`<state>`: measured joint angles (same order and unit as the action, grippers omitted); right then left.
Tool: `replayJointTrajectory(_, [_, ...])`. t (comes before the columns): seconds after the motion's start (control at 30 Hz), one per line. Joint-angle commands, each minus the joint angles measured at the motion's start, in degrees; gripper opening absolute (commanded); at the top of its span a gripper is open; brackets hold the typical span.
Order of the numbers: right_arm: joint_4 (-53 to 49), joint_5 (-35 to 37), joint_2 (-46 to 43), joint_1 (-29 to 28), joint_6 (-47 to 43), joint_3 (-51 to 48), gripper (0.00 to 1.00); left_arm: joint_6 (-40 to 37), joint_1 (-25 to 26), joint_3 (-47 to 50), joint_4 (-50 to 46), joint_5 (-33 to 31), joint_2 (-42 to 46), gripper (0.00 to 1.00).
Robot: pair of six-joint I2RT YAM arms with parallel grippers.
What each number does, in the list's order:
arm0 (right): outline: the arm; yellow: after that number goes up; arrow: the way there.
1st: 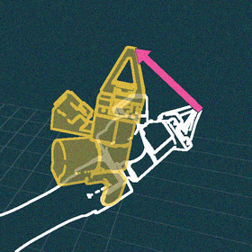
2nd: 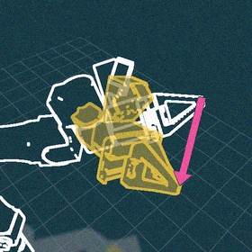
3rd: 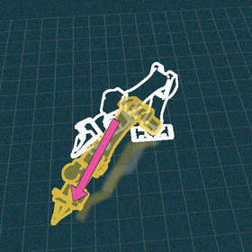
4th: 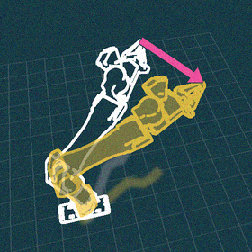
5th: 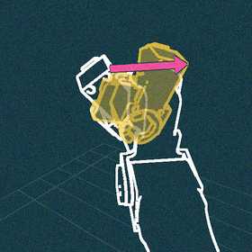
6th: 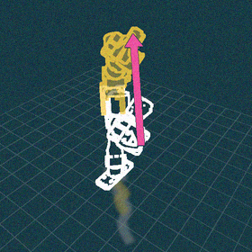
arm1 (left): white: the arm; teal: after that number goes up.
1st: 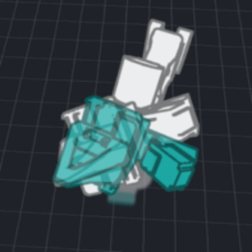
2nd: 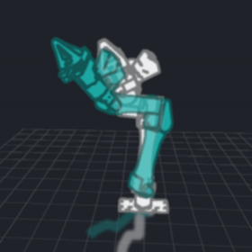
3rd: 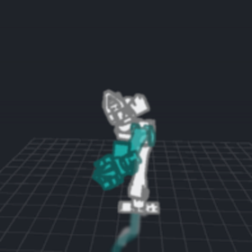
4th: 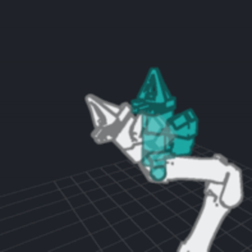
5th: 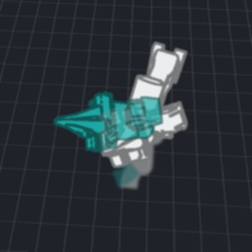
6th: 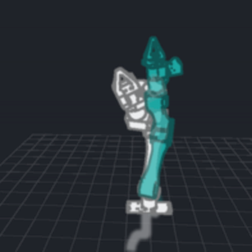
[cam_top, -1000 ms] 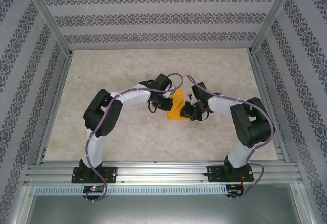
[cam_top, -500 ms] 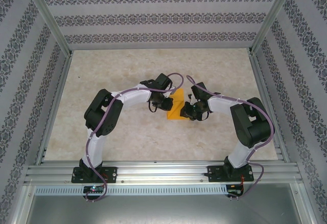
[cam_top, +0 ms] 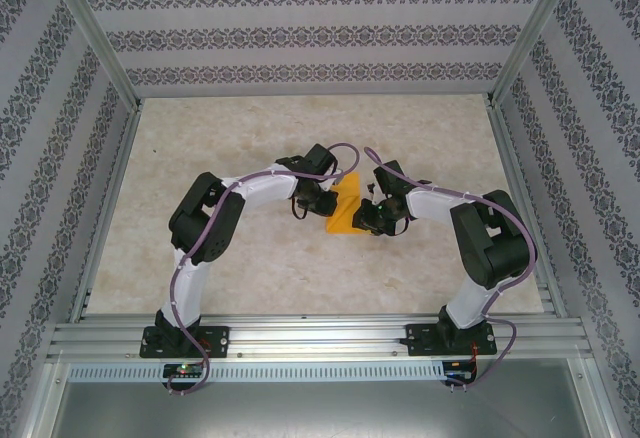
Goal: Fold a paper plane with a square sheet of paper (fold left side to right side)
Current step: Fold the triangle a second time at the center of the table.
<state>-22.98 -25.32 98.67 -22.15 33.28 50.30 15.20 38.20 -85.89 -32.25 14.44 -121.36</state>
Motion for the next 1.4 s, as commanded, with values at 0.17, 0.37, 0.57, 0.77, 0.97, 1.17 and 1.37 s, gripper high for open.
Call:
replayJointTrajectory(0.17, [-1.80, 2.30, 1.57, -0.70, -1.10, 0.67, 0.20, -0.84, -0.67, -1.13, -0.13, -0.13, -0.81, 0.14])
replayJointTrajectory(0.37, [-1.88, 2.30, 1.78, -0.74, -1.11, 0.76, 0.20, -0.44, -0.67, -1.56, 0.80, 1.19, -0.96, 0.15])
replayJointTrajectory(0.57, [-1.98, 2.31, 1.87, -0.73, -1.13, 0.87, 0.20, -0.32, -0.67, -1.51, 1.09, 1.47, -1.07, 0.15])
replayJointTrajectory(0.77, [-2.11, 2.35, 2.05, -0.72, -1.20, 1.07, 0.21, -0.27, -0.67, -1.62, 1.66, 2.25, -0.63, 0.15])
replayJointTrajectory(0.97, [-2.28, 2.34, 2.34, -0.79, -1.27, 1.25, 0.20, -0.37, -0.67, -1.87, 1.29, 1.98, -1.22, 0.15])
replayJointTrajectory(1.17, [-2.28, 2.14, 1.31, -0.79, -1.21, 1.61, 0.21, -0.36, -0.67, -1.36, 0.97, 0.64, -2.04, 0.15])
replayJointTrajectory(1.37, [-2.37, 1.85, 2.00, -0.79, -1.37, 2.08, 0.21, -0.32, -0.66, -1.06, 0.62, -1.02, -1.56, 0.12])
